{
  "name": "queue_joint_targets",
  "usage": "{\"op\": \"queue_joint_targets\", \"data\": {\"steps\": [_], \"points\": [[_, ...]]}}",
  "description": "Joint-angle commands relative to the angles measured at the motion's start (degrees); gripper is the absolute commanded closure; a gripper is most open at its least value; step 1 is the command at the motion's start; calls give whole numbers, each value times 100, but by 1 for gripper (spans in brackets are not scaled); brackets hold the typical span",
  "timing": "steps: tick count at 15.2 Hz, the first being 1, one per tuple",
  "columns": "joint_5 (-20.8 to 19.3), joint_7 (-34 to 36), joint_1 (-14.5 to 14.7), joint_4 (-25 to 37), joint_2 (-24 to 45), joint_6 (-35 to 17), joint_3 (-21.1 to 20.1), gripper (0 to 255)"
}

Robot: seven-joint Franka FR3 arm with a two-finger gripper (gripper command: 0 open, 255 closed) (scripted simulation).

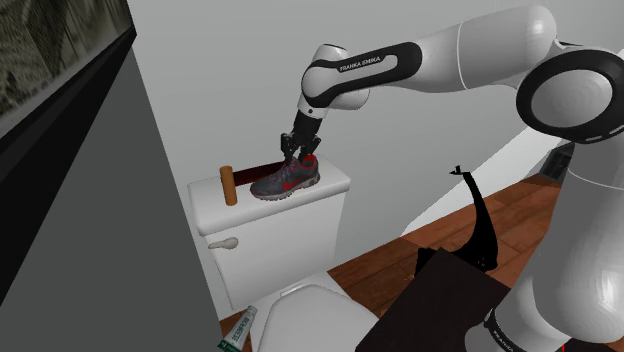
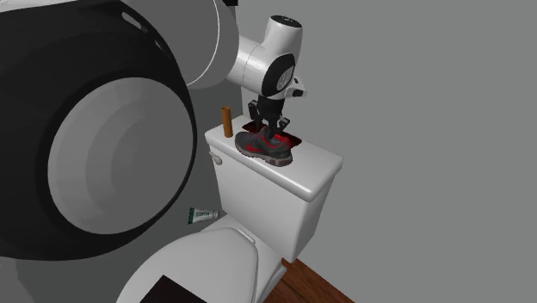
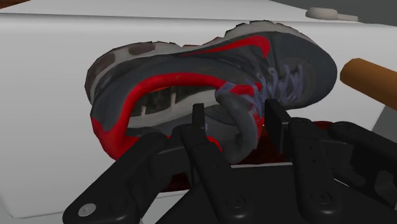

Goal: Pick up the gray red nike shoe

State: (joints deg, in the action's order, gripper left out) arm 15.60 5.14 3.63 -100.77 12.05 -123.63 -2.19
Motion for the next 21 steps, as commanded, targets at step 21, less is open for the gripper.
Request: {"op": "queue_joint_targets", "data": {"steps": [21], "points": [[-134,276,-14,980,-125,1090,27,255]]}}
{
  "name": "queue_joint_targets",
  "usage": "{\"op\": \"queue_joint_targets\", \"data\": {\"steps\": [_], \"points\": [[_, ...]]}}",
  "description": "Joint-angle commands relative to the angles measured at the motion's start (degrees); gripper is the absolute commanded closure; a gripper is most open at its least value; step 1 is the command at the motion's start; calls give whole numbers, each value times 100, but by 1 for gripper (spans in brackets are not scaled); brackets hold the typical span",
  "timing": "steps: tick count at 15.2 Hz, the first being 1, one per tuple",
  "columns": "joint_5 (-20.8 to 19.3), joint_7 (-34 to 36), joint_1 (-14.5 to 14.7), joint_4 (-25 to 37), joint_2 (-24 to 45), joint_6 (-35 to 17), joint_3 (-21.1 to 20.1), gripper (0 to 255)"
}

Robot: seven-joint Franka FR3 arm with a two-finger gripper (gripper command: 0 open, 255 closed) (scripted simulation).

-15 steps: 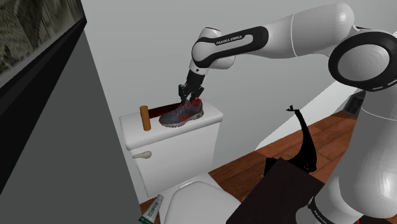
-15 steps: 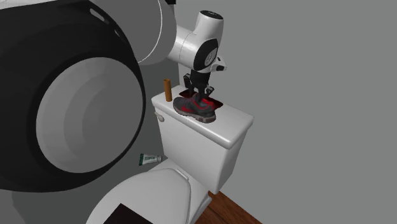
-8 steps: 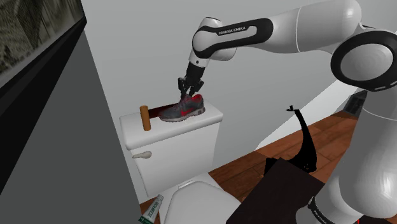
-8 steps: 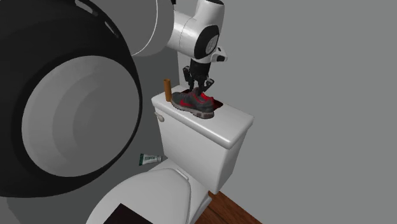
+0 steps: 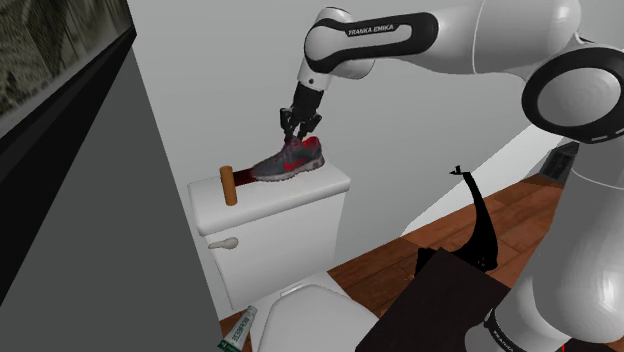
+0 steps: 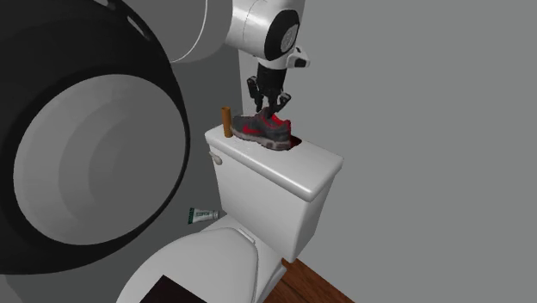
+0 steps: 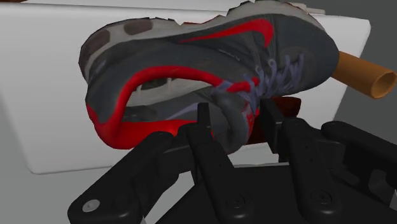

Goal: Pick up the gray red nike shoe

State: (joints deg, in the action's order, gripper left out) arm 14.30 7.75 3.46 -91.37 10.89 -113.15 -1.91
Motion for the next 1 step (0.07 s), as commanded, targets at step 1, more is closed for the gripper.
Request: {"op": "queue_joint_targets", "data": {"steps": [1], "points": [[-4,15,2,40,-8,42,-1,255]]}}
